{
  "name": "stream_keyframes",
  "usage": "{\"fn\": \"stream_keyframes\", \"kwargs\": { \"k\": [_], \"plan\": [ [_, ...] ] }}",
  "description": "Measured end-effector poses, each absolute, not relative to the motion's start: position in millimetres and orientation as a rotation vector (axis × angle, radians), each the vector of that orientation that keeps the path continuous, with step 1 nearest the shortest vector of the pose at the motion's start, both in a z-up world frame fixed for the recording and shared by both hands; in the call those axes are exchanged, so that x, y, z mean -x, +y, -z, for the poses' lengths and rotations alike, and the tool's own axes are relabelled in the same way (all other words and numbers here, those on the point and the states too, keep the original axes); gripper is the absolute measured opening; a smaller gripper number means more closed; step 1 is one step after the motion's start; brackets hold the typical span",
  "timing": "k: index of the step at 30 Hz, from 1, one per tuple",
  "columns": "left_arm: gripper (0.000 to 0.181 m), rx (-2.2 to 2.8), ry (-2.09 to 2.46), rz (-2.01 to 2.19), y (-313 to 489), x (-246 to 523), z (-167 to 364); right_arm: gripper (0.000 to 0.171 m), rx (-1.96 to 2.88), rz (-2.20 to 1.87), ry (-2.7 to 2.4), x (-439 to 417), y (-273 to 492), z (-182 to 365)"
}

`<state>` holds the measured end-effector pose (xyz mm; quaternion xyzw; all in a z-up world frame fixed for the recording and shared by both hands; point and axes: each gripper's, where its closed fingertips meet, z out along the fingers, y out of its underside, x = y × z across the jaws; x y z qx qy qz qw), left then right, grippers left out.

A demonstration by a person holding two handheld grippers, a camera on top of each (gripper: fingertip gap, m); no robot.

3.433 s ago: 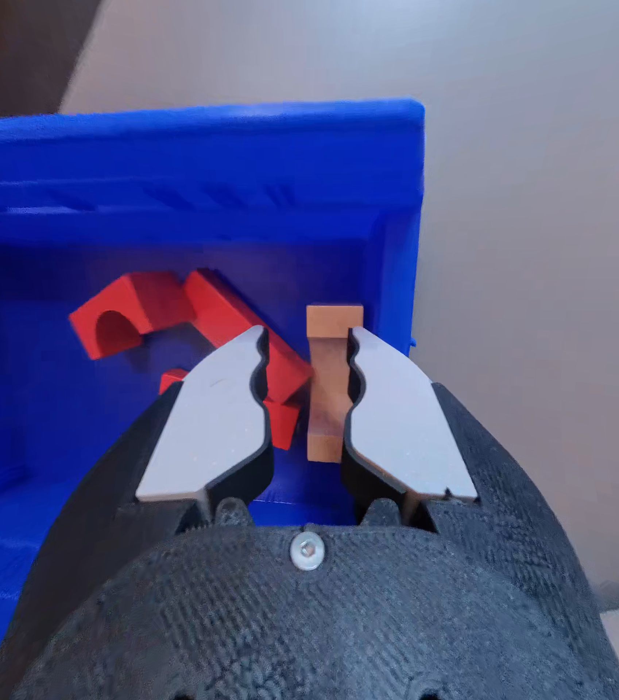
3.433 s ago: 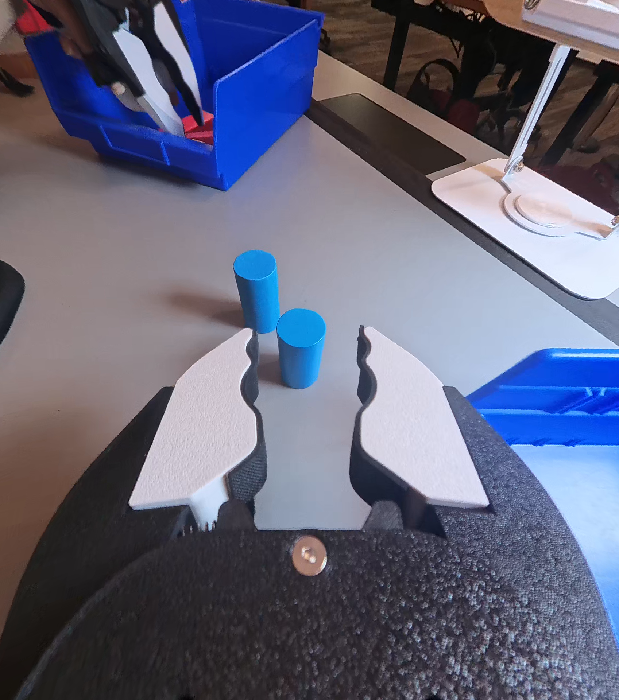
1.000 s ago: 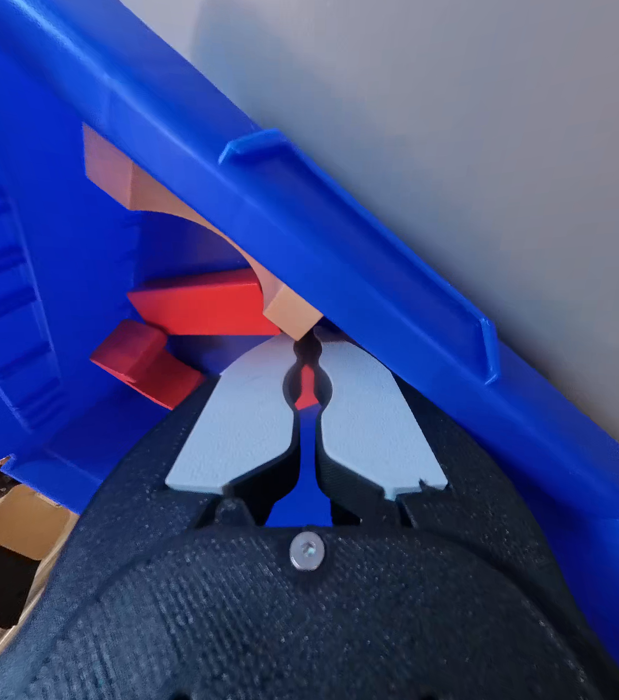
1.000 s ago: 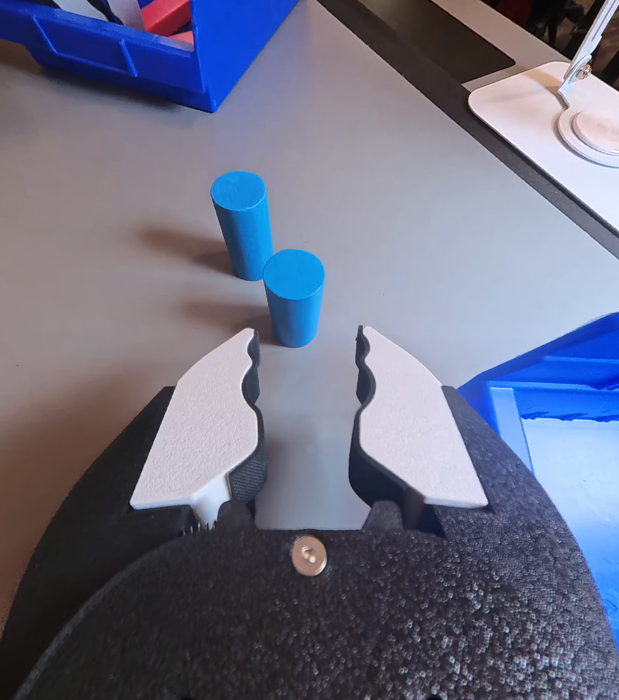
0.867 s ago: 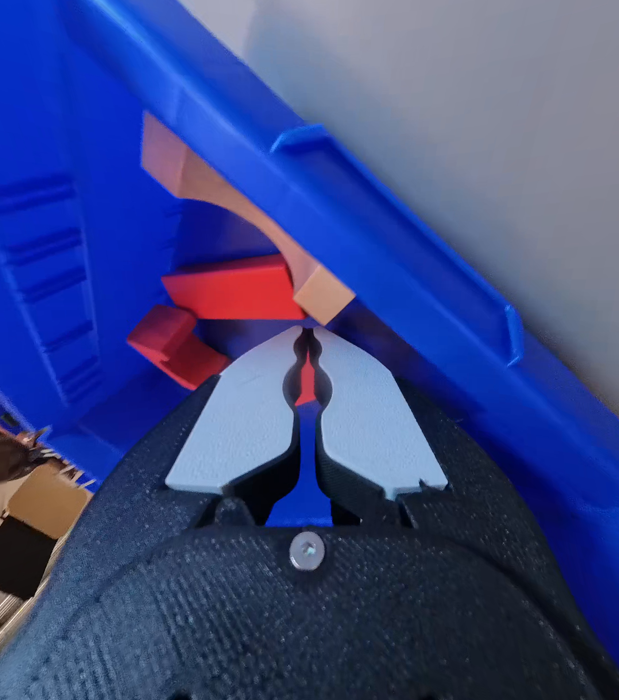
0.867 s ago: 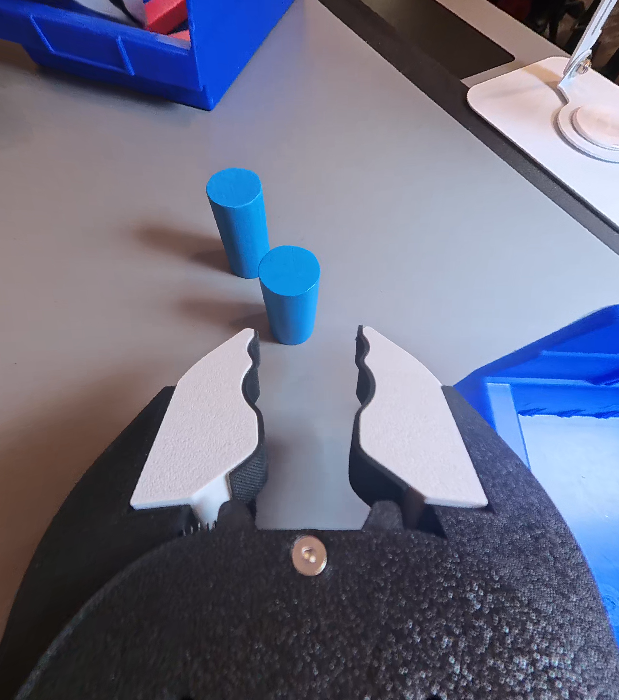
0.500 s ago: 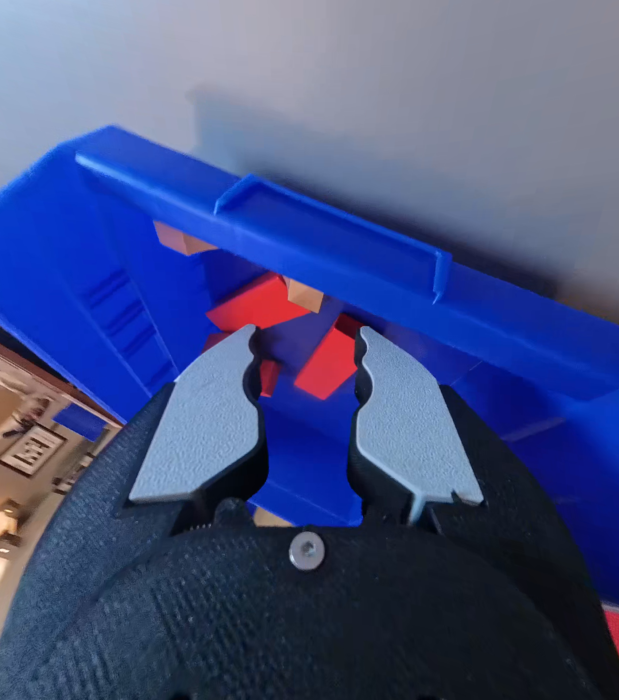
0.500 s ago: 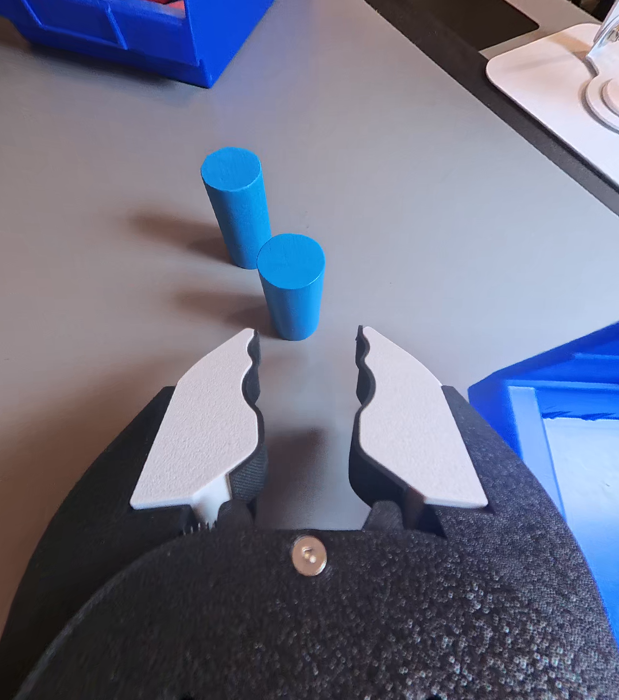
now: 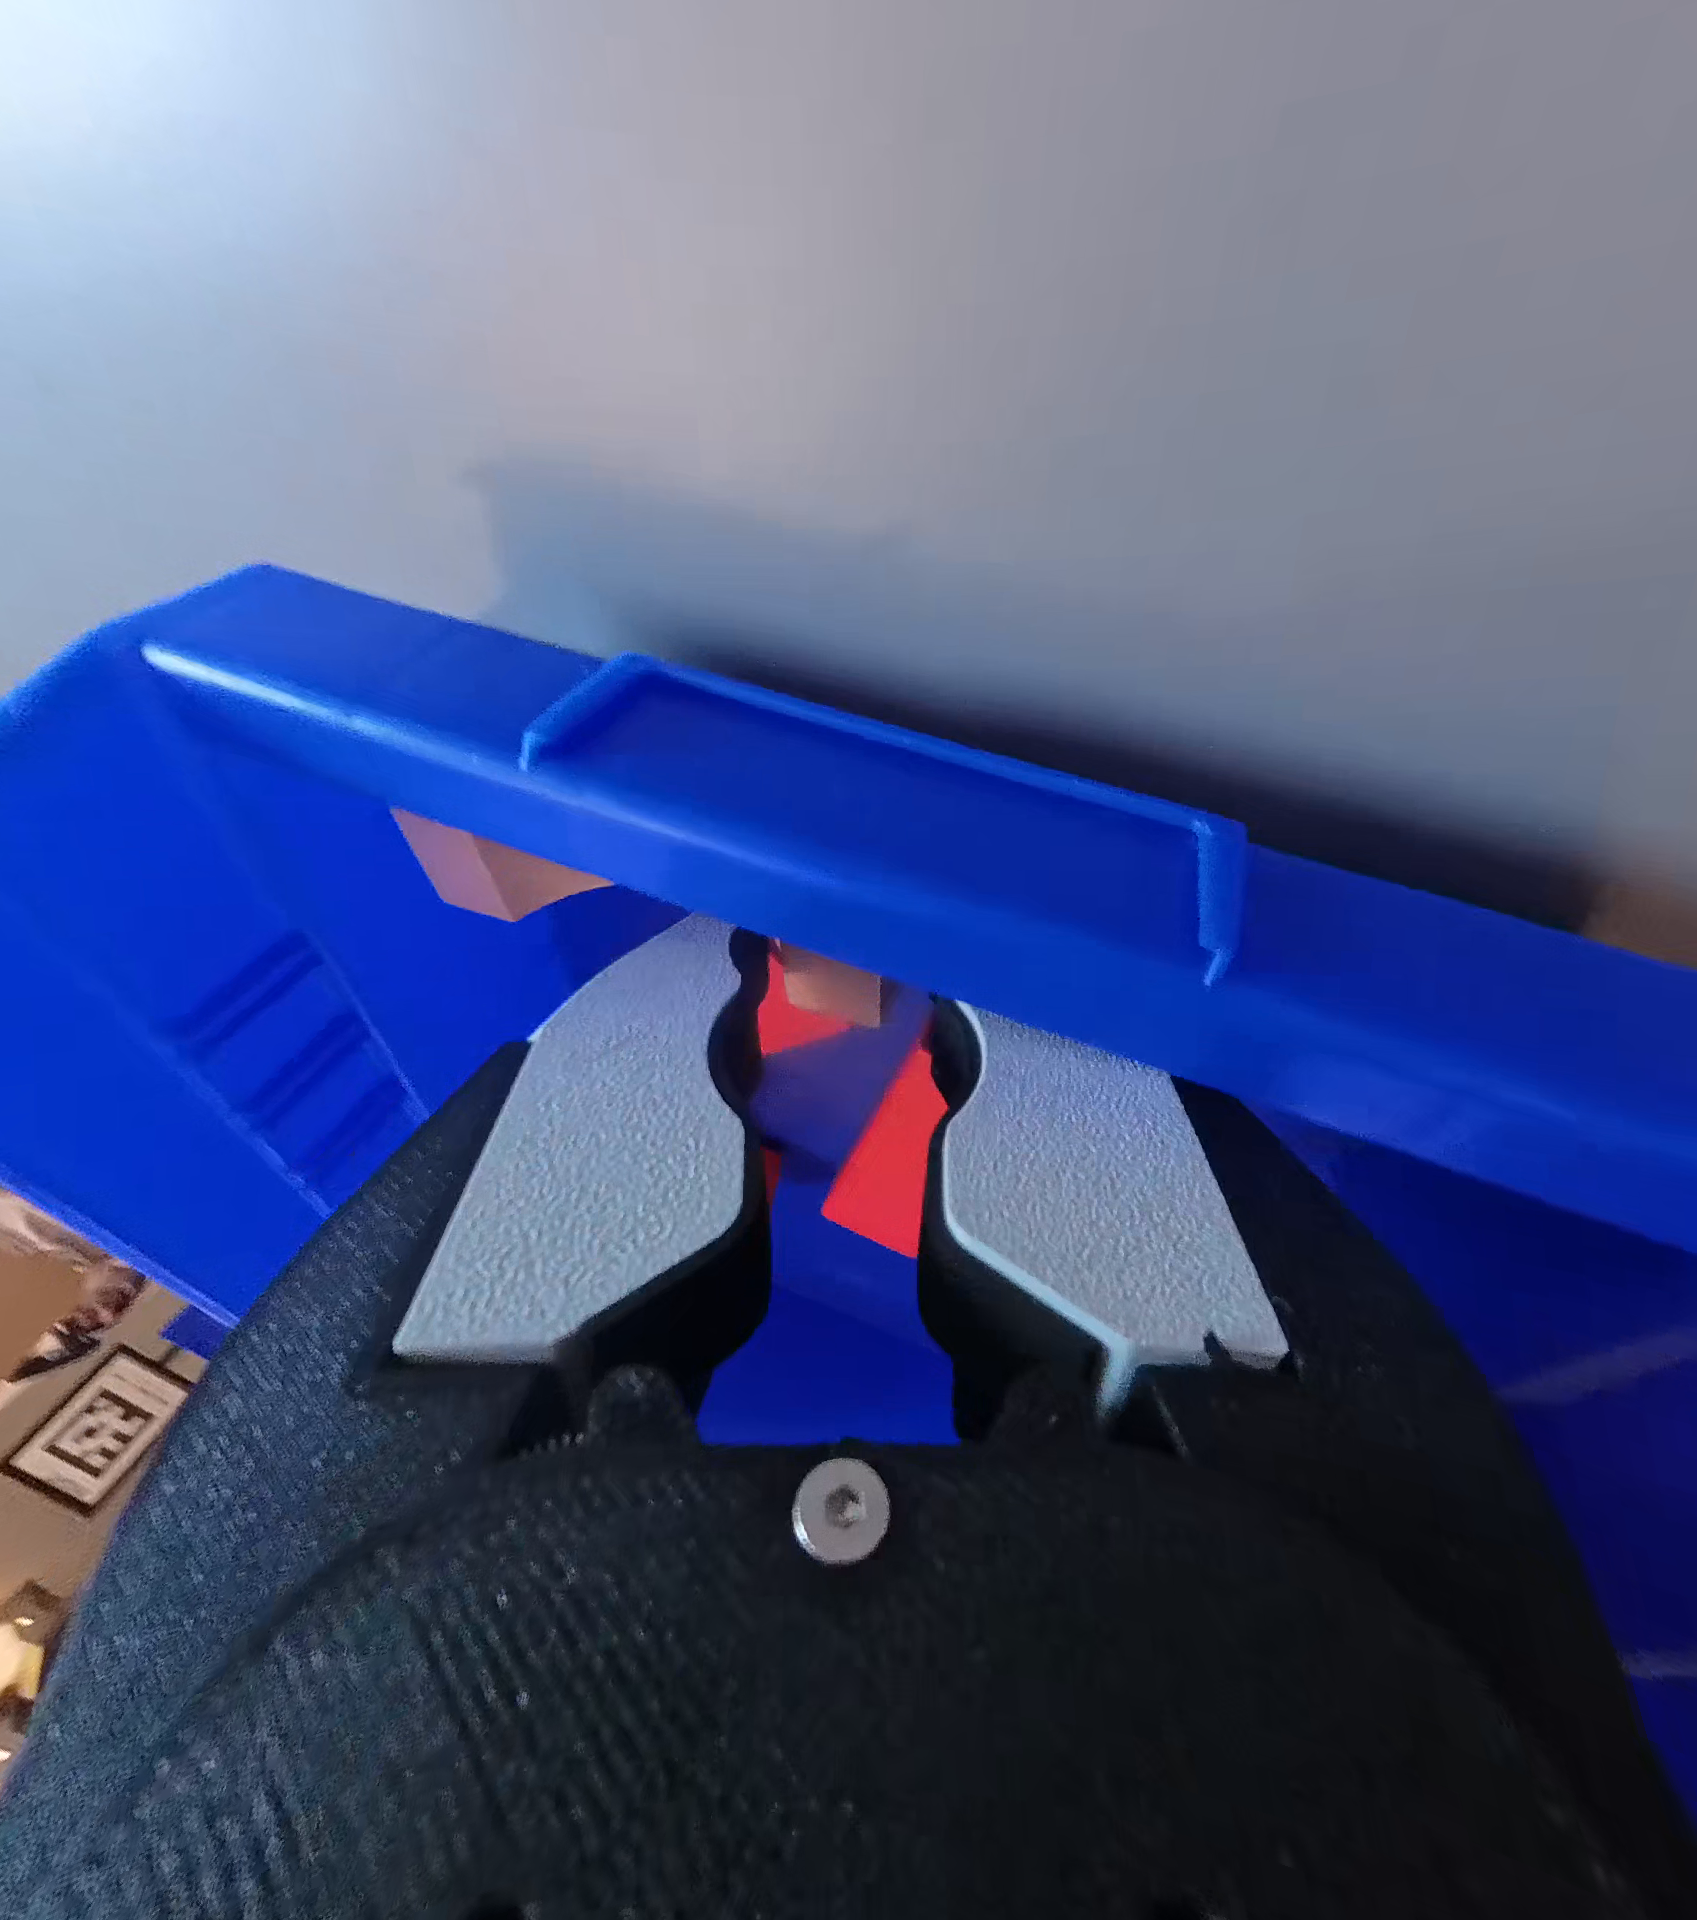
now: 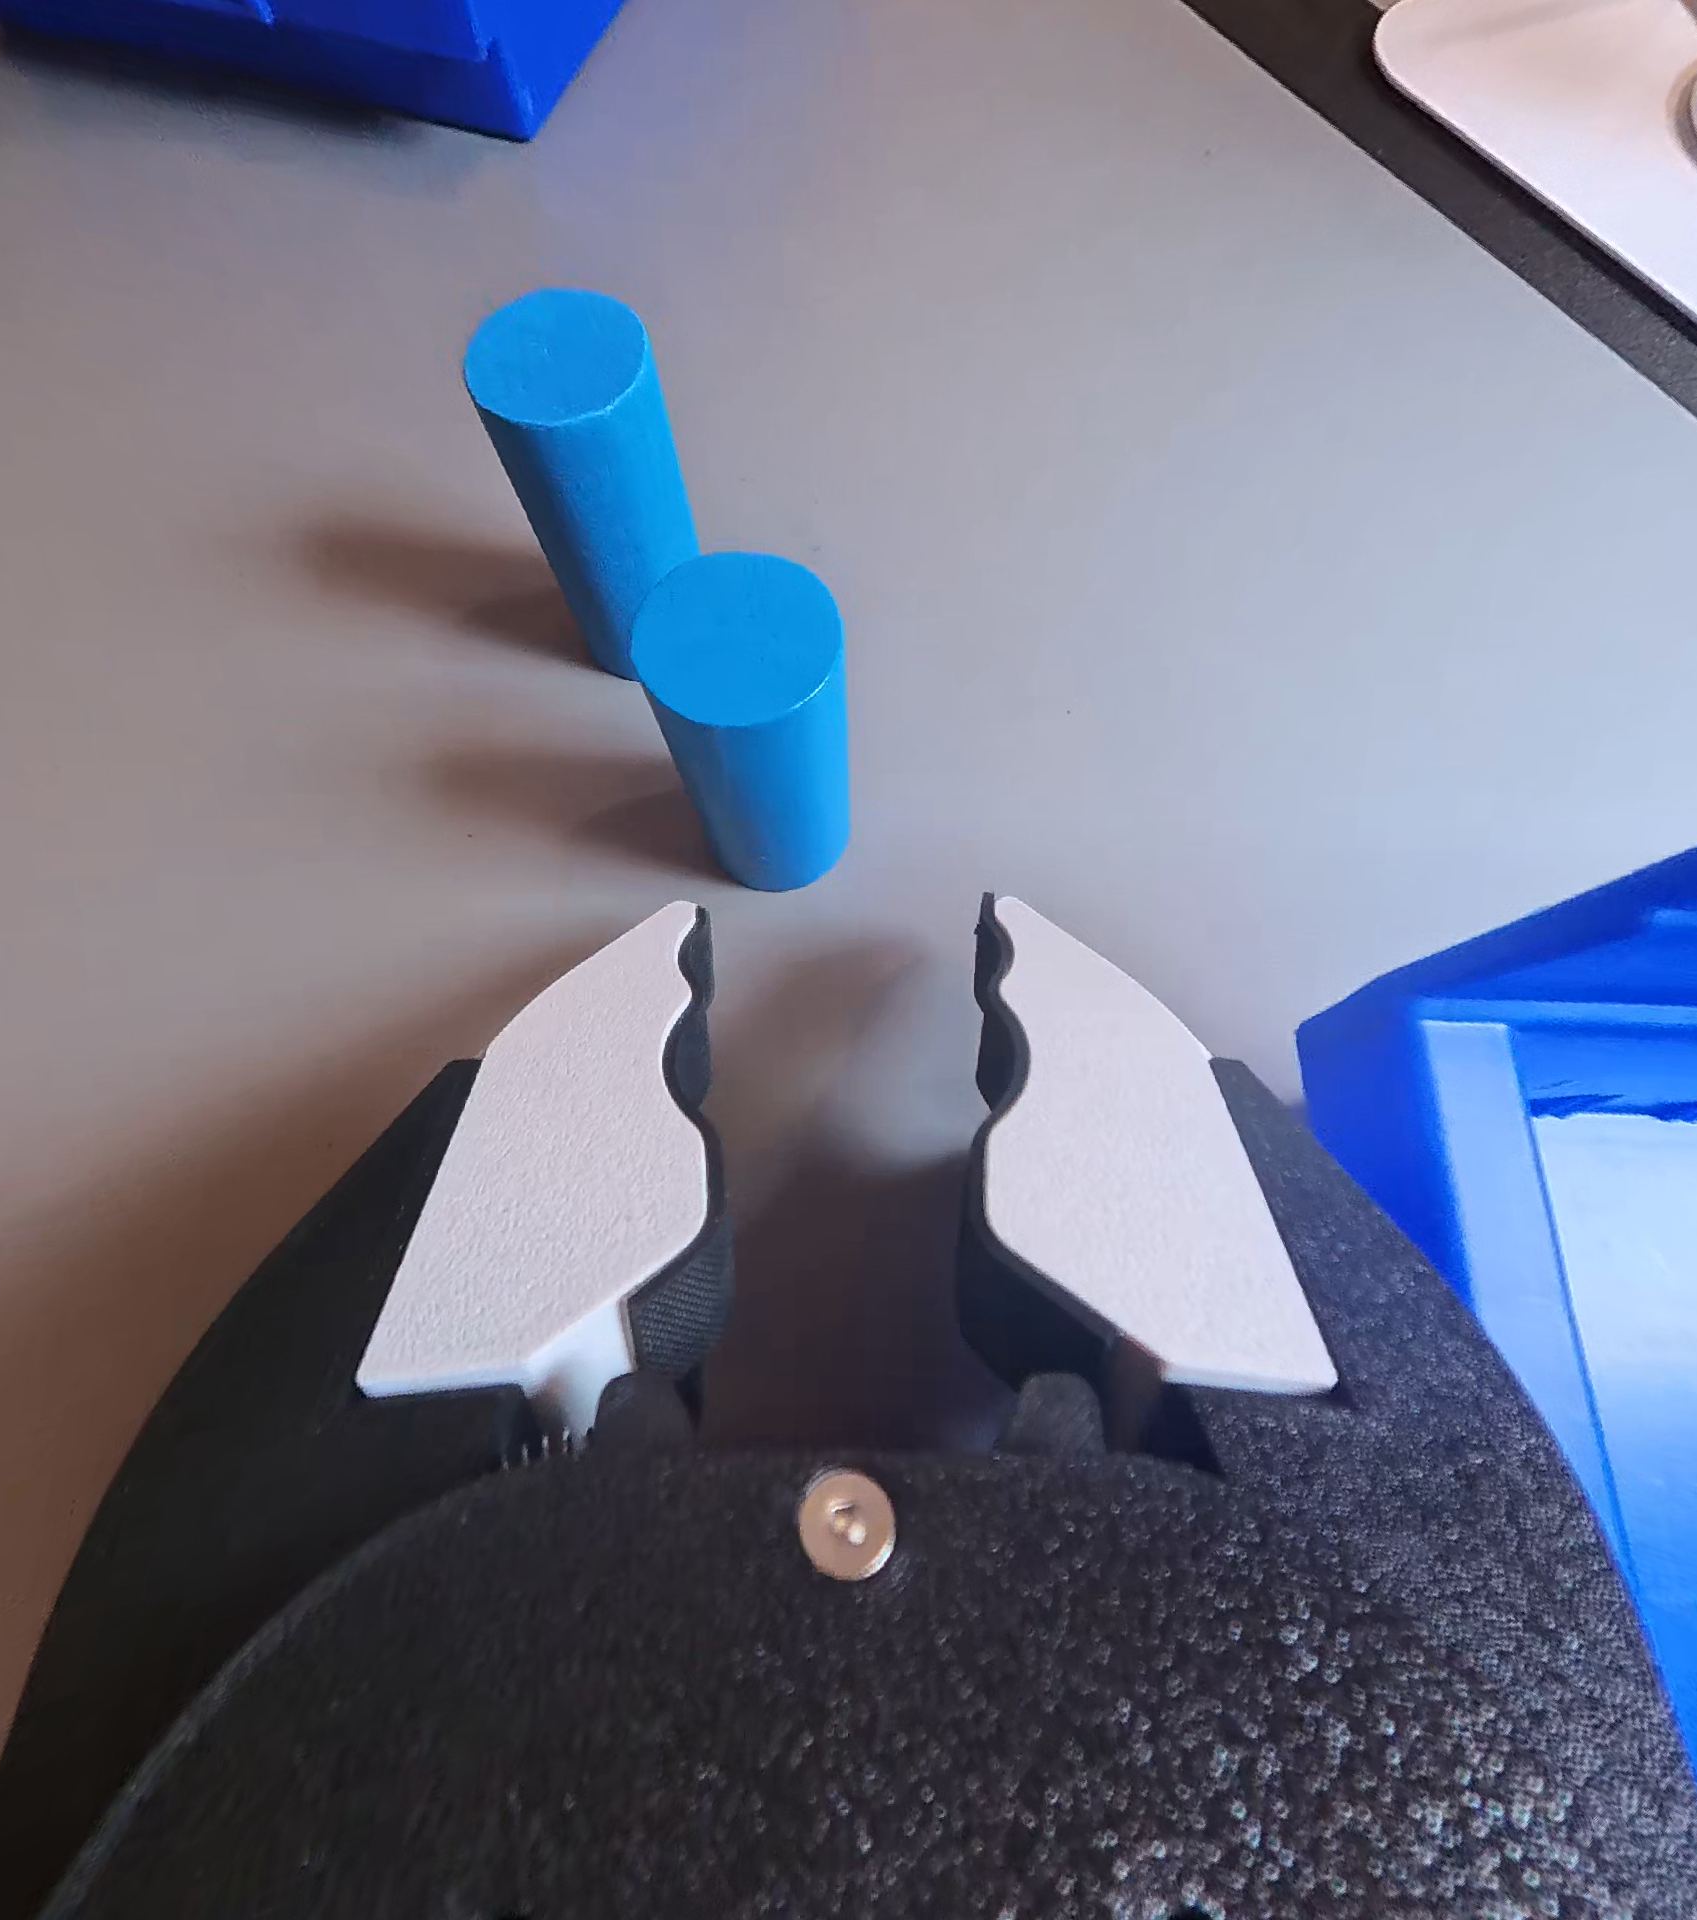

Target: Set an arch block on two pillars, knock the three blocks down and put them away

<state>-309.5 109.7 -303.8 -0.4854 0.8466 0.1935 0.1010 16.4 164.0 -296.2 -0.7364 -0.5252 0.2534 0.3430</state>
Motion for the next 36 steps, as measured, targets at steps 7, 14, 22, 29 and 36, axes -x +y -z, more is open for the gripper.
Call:
{"fn": "stream_keyframes", "kwargs": {
  "k": [7,14,22,29,36],
  "plan": [
    [0.03,1.608,2.313,-0.685,108.2,332.9,273.0,0.049,1.893,-0.667,-1.387,-12.1,158.9,292.6],
    [0.03,1.667,1.958,-0.842,123.3,326.4,210.4,0.049,1.824,-0.712,-1.386,-6.1,146.2,271.5],
    [0.029,1.572,1.35,-0.548,124.6,233.9,172.7,0.049,1.674,-0.955,-1.343,9.6,118.9,230.8],
    [0.025,1.28,1.121,-0.261,102.7,127.6,157.1,0.049,1.555,-1.444,-1.226,24.6,81.3,191.4],
    [0.024,1.208,1.173,-0.121,77.5,64.9,179.7,0.05,1.574,-1.668,-1.161,34.4,69.5,192.1]
  ]
}}
